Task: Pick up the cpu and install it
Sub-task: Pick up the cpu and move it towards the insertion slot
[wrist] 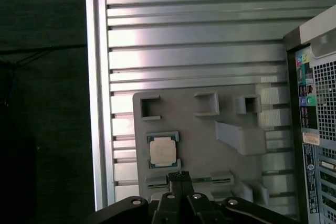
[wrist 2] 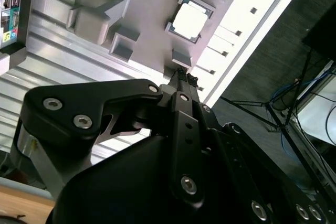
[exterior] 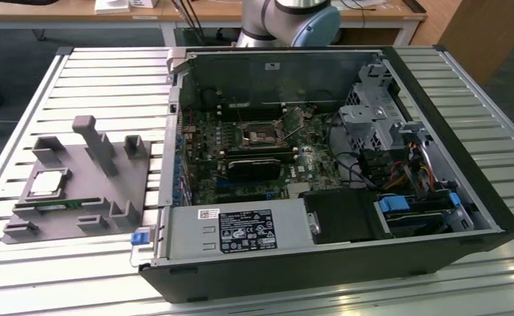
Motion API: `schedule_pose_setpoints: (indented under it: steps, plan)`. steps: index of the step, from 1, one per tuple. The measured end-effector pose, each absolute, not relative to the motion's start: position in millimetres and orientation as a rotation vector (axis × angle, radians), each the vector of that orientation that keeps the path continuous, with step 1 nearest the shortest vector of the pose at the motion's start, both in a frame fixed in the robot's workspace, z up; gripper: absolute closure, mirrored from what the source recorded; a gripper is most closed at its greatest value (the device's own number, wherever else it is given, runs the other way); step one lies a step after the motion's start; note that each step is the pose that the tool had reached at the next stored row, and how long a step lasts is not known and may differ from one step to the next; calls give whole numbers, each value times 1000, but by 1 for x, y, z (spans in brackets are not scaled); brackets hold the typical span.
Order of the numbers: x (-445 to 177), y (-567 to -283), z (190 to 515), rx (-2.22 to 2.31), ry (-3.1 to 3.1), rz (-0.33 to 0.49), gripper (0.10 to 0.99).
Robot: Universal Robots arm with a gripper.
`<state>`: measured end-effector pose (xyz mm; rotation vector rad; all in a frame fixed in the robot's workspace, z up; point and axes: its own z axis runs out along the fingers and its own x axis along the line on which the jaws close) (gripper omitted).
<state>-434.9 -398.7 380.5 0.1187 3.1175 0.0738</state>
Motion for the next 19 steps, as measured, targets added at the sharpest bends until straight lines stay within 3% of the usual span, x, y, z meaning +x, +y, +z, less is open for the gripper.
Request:
schedule_pose_setpoints:
  steps: [19]
  plan:
    - [-438,-410,348,75,3125,74,980]
